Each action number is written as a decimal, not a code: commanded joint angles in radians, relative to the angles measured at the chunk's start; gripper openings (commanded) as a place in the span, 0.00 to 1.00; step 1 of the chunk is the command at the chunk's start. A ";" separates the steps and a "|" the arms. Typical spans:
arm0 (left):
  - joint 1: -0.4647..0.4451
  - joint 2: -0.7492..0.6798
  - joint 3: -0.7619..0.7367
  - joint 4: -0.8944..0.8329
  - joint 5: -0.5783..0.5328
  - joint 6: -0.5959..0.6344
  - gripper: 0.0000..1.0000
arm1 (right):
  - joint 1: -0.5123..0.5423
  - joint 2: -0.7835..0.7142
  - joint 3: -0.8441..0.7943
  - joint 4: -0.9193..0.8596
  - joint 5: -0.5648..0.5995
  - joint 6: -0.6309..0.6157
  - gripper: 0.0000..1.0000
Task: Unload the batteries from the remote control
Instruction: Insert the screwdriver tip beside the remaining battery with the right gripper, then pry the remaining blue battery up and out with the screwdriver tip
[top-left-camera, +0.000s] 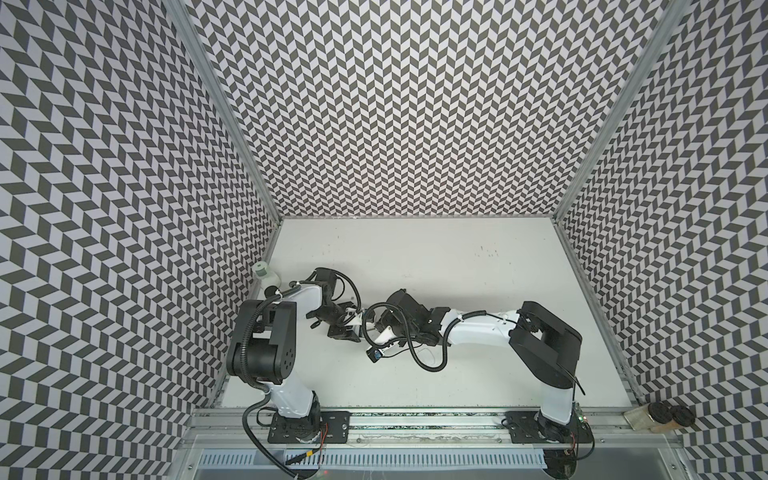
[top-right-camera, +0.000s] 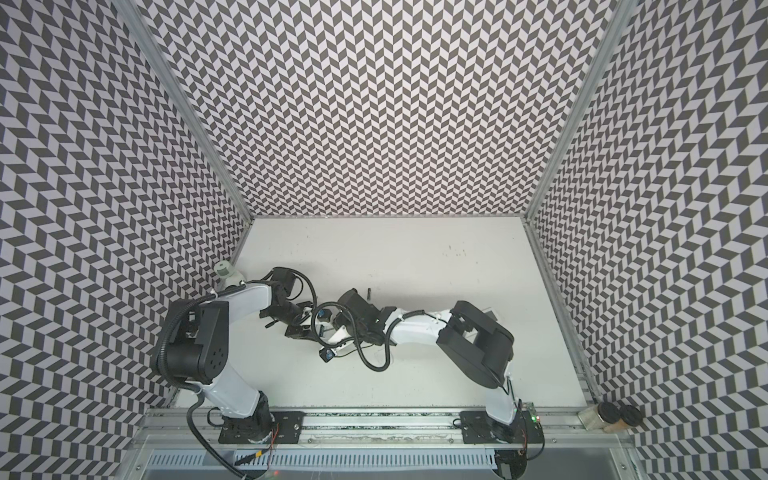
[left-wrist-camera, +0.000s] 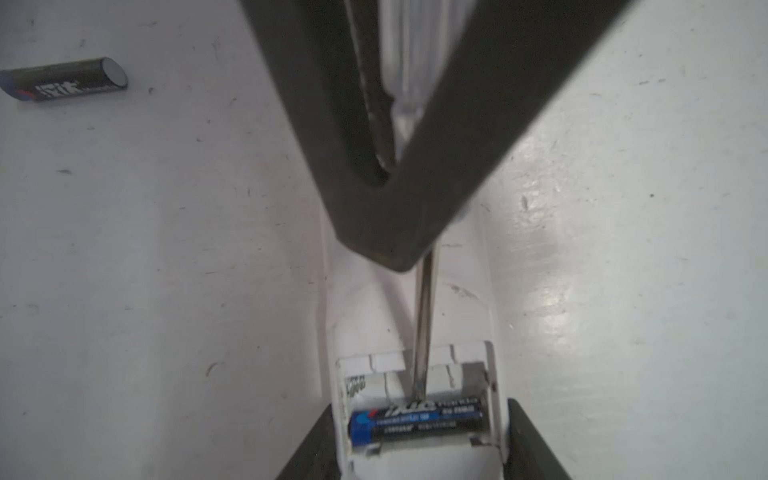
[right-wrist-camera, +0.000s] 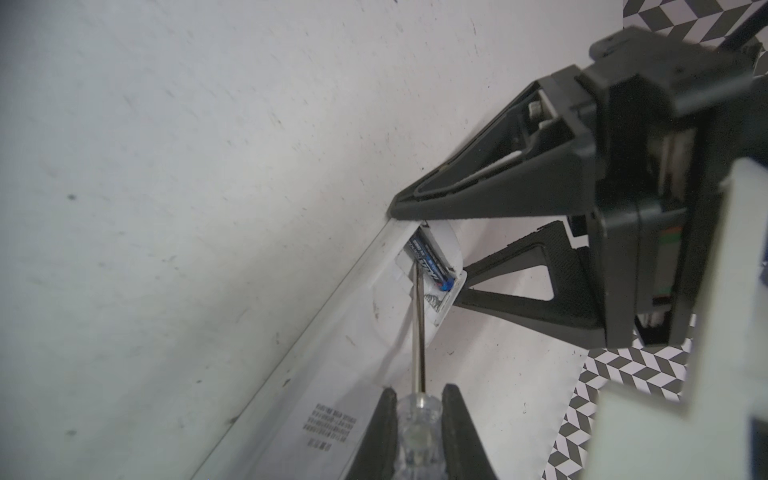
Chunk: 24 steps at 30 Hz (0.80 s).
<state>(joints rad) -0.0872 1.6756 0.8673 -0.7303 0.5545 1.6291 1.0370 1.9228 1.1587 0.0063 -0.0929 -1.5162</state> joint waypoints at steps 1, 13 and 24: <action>-0.032 0.014 -0.023 -0.002 0.029 0.011 0.42 | 0.025 0.014 -0.049 0.053 -0.036 0.028 0.00; -0.038 0.019 -0.022 0.023 0.020 -0.002 0.51 | -0.027 -0.011 -0.241 0.422 -0.120 0.317 0.00; -0.028 -0.035 0.037 -0.049 0.012 -0.032 0.70 | -0.039 -0.064 -0.263 0.432 -0.132 0.383 0.00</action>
<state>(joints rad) -0.1135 1.6733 0.8692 -0.7361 0.5514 1.5940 1.0046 1.9121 0.9142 0.4187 -0.1986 -1.1732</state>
